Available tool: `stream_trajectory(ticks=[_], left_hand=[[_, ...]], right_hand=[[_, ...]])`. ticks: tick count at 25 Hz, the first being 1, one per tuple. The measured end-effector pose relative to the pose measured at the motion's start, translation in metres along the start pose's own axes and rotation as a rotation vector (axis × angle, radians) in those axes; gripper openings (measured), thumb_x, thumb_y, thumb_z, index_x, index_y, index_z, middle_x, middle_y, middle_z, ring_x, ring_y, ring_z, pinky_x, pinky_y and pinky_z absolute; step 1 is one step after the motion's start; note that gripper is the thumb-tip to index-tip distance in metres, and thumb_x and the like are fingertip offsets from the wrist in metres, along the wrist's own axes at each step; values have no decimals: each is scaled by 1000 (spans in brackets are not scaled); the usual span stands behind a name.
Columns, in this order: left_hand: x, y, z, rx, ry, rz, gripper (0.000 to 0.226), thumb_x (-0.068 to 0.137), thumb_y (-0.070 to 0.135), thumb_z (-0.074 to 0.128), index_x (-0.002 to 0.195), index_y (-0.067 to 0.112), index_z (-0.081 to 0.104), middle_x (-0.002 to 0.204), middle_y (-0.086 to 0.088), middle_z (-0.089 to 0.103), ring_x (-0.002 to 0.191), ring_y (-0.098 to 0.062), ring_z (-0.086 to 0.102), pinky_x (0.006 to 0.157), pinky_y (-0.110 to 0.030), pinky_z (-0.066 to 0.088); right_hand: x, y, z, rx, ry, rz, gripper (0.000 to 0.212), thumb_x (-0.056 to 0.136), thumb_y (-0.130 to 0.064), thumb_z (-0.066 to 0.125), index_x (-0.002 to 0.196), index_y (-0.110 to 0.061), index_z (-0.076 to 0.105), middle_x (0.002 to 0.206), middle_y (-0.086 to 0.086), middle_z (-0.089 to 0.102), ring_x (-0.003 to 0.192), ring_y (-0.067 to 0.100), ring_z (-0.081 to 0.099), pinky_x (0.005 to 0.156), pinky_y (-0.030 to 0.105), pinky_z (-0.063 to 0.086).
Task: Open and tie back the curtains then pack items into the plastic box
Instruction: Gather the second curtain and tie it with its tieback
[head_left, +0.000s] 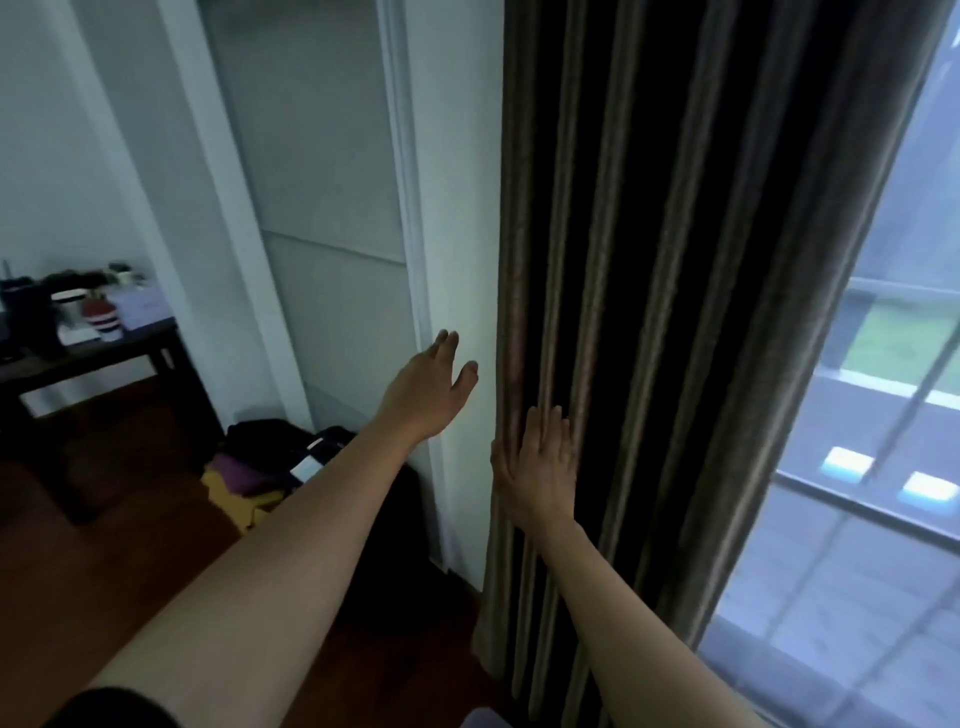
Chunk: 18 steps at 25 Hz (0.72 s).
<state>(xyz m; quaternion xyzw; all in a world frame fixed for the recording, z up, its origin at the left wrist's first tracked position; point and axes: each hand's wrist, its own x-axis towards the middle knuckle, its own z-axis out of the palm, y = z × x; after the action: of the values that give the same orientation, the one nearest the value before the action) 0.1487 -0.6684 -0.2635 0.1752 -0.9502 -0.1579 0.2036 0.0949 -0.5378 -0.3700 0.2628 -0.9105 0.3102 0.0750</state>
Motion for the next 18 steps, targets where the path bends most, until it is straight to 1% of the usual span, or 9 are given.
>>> stream_trajectory(ticks=[2,4,6,8,10,12,13,16,18], left_hand=[[41,2,-4,-22,50,79,63,98,45,32,149,10,17,157,-8,17,142,-26,26,114,-39,23],[80,8,-10,-101,95,109,68,97,46,37,148,7,17,156,-12,22,141,-26,28,113,-36,23],[112,18,-18,-218,139,125,76,94,47,45,148,3,14,153,-15,27,139,-26,32,112,-33,25],[143,30,-30,-366,169,132,83,90,46,54,148,3,14,149,-16,35,135,-26,38,108,-29,30],[167,41,-38,-491,191,147,78,88,42,60,145,4,23,134,-10,51,116,-22,54,98,-25,41],[187,45,-32,-535,192,198,54,90,32,60,131,3,40,113,-7,60,93,-18,60,86,-31,52],[194,43,-22,-541,179,220,43,91,27,58,123,1,45,109,-11,63,89,-21,62,82,-36,54],[207,25,19,-503,79,271,29,92,13,49,117,-3,51,105,-23,66,92,-35,65,81,-42,54],[208,6,46,-479,17,303,28,91,7,46,117,-4,51,102,-26,66,91,-39,65,80,-44,53]], right_hand=[[24,-7,13,26,101,-24,73,91,-56,21,148,-12,13,156,19,4,145,32,4,118,43,9],[53,-12,21,72,220,-72,67,91,-50,30,145,-11,27,153,26,12,142,38,15,115,47,21],[78,-18,20,73,309,-114,59,91,-37,46,143,-14,33,153,27,6,142,38,13,116,44,20],[102,-23,17,69,392,-85,56,88,-24,57,140,-17,39,154,26,2,143,36,8,116,39,16],[121,-27,11,70,507,-31,53,86,-16,59,136,-21,45,154,23,9,143,34,12,115,37,18],[135,-26,7,112,564,5,53,88,-12,57,136,-26,42,152,18,19,139,31,24,114,36,24],[138,-25,7,162,571,14,54,89,-11,56,138,-28,38,150,15,26,137,28,31,112,35,28],[137,-19,14,358,586,84,63,90,-7,55,143,-27,26,140,9,47,123,22,51,105,31,39],[137,-18,20,382,613,209,68,89,-6,55,145,-24,21,127,13,58,108,26,61,92,28,46]])
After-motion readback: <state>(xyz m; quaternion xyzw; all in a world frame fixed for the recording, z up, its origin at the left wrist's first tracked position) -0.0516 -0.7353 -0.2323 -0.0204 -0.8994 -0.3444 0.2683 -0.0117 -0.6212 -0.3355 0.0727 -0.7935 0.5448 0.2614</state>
